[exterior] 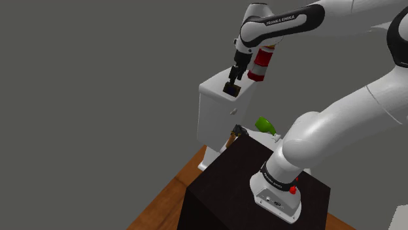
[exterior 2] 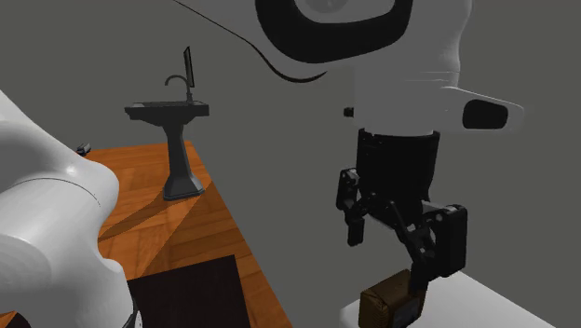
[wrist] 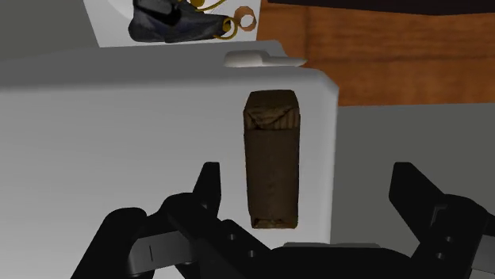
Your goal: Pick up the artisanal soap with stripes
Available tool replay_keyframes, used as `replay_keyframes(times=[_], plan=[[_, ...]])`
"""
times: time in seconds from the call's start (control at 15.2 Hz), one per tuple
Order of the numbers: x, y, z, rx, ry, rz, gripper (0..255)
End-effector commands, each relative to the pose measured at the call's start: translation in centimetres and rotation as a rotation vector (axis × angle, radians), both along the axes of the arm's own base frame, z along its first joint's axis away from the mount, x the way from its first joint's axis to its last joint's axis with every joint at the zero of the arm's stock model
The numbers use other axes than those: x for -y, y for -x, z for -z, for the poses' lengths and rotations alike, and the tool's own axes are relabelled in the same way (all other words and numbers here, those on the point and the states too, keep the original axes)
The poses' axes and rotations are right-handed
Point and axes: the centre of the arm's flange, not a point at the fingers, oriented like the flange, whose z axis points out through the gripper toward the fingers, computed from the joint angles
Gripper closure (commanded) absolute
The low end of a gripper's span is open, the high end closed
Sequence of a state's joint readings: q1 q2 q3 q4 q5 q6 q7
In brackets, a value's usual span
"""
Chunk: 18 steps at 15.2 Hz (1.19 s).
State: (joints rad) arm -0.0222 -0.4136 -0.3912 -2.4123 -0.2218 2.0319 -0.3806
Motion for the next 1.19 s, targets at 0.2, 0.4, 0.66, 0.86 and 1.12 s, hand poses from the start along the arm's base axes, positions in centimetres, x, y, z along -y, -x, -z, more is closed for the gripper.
replay_keyframes(times=[0.2, 0.4, 0.66, 0.86, 1.12], plan=[[1.7, -0.8, 2.8, -0.006, -0.001, -0.021, 0], [1.7, -0.8, 4.4, -0.006, -0.001, -0.021, 0], [1.7, -0.9, 5.2, -0.006, -0.001, -0.021, 255], [1.7, -0.9, 5.2, -0.006, -0.001, -0.021, 255], [1.7, -0.9, 5.2, -0.006, -0.001, -0.021, 255]])
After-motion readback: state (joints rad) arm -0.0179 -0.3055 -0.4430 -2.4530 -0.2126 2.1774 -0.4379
